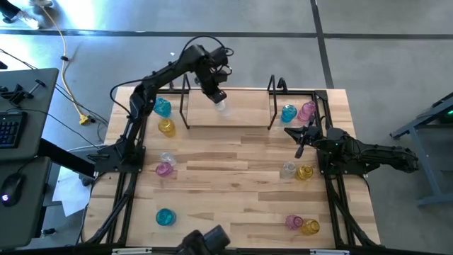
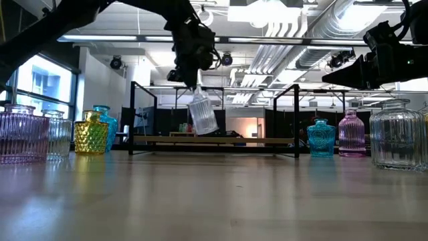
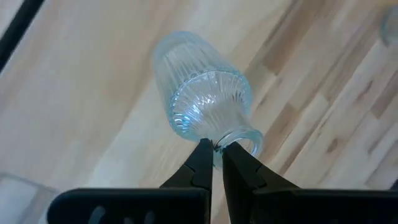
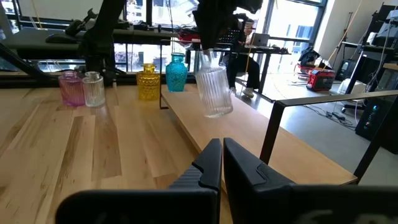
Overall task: Sort vases onto shelf
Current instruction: Put the bottom transparent vase on the shelf
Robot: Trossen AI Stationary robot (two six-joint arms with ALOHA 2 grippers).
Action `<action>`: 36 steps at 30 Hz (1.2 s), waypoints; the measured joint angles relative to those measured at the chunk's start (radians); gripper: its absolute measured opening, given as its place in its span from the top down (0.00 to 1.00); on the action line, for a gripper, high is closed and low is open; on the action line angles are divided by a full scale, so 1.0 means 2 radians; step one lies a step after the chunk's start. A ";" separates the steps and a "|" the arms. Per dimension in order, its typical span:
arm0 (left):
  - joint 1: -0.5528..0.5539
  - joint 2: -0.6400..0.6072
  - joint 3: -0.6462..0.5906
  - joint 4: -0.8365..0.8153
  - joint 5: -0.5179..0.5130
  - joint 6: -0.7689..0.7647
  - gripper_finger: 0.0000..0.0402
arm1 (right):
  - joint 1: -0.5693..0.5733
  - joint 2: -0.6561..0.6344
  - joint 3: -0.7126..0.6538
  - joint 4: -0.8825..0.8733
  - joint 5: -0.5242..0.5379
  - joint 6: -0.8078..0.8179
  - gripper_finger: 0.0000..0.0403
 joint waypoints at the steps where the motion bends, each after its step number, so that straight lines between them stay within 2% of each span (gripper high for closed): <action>1: -0.001 0.000 0.000 -0.005 -0.002 0.000 0.99 | 0.000 0.000 0.000 0.000 0.000 0.000 1.00; 4: -0.005 0.001 0.000 -0.010 -0.016 0.000 0.99 | 0.000 0.000 0.000 0.000 0.000 0.000 1.00; 18: -0.007 0.002 -0.001 -0.009 -0.016 -0.005 0.96 | 0.000 0.000 0.000 0.000 0.000 0.000 1.00; 29: -0.006 0.001 -0.001 -0.009 -0.015 -0.014 0.82 | 0.000 0.000 0.000 0.000 0.000 0.000 1.00; 36: -0.006 0.001 -0.001 0.010 -0.016 -0.009 0.79 | 0.000 0.000 0.000 0.000 0.000 0.000 1.00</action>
